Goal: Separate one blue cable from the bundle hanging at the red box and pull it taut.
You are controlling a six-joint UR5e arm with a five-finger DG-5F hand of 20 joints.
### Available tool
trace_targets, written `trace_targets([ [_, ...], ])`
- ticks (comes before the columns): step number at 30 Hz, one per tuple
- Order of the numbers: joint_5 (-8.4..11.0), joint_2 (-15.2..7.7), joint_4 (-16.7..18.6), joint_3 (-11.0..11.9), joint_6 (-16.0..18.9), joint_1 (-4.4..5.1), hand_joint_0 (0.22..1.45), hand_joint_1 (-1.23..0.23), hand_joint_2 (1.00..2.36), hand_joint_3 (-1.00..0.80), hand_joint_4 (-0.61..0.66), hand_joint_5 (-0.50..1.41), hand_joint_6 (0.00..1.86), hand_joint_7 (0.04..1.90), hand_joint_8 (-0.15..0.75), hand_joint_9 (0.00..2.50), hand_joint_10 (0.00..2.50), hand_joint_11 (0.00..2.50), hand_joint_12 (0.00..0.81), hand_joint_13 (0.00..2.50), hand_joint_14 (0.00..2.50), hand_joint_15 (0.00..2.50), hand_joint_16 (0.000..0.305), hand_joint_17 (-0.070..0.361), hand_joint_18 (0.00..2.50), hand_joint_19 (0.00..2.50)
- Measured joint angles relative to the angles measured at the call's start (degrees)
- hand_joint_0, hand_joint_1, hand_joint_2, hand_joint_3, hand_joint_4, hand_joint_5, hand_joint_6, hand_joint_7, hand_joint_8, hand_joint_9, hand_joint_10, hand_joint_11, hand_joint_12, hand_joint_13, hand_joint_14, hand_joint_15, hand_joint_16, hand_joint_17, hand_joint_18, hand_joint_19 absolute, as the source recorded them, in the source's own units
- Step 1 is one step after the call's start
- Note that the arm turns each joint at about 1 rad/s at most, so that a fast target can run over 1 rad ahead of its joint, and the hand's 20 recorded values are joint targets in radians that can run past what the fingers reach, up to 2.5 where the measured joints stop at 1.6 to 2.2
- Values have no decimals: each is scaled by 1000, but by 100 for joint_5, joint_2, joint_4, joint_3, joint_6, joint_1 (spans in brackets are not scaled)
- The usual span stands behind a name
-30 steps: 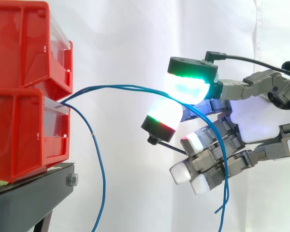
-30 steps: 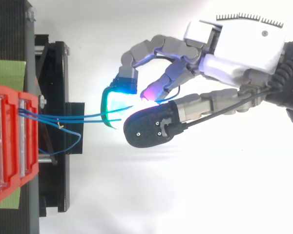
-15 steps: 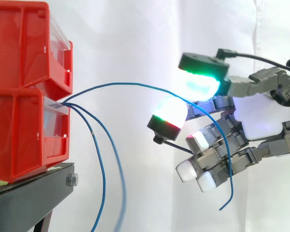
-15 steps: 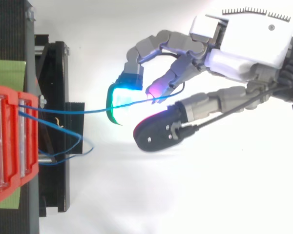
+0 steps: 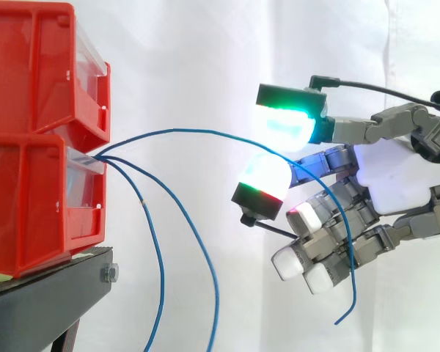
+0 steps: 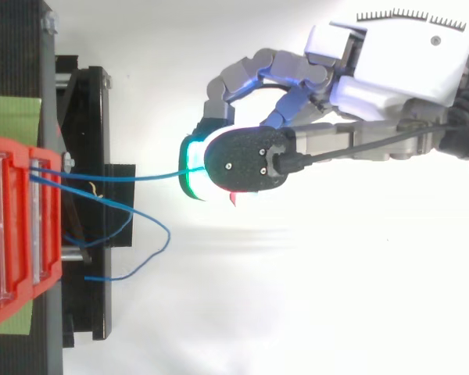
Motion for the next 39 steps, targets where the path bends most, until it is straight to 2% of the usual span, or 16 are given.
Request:
trace_targets([
  [7, 5, 1, -12, 0, -5, -1, 612, -603, 1021, -259, -3, -208, 876, 1117, 282, 989, 23, 729, 307, 789, 15, 387, 41, 93, 674, 522],
  [11, 7, 1, -30, 0, -5, -2, 624, -643, 1022, -245, -12, -216, 897, 1063, 280, 986, 21, 734, 306, 791, 15, 387, 41, 93, 676, 524],
  [25, 32, 1, -79, -3, -11, -2, 699, -705, 1002, -474, -42, -226, 912, 988, 264, 967, 22, 744, 294, 793, 14, 367, 40, 89, 680, 491],
  [32, 38, 1, -133, -2, 8, -1, 718, -722, 1000, -500, -80, -226, 910, 998, 259, 967, 23, 747, 288, 792, 14, 367, 39, 88, 681, 492],
  [39, 45, 1, -184, -1, 17, -2, 692, -704, 1019, -308, -125, -227, 938, 1095, 261, 989, 23, 762, 287, 795, 14, 372, 39, 88, 684, 493],
])
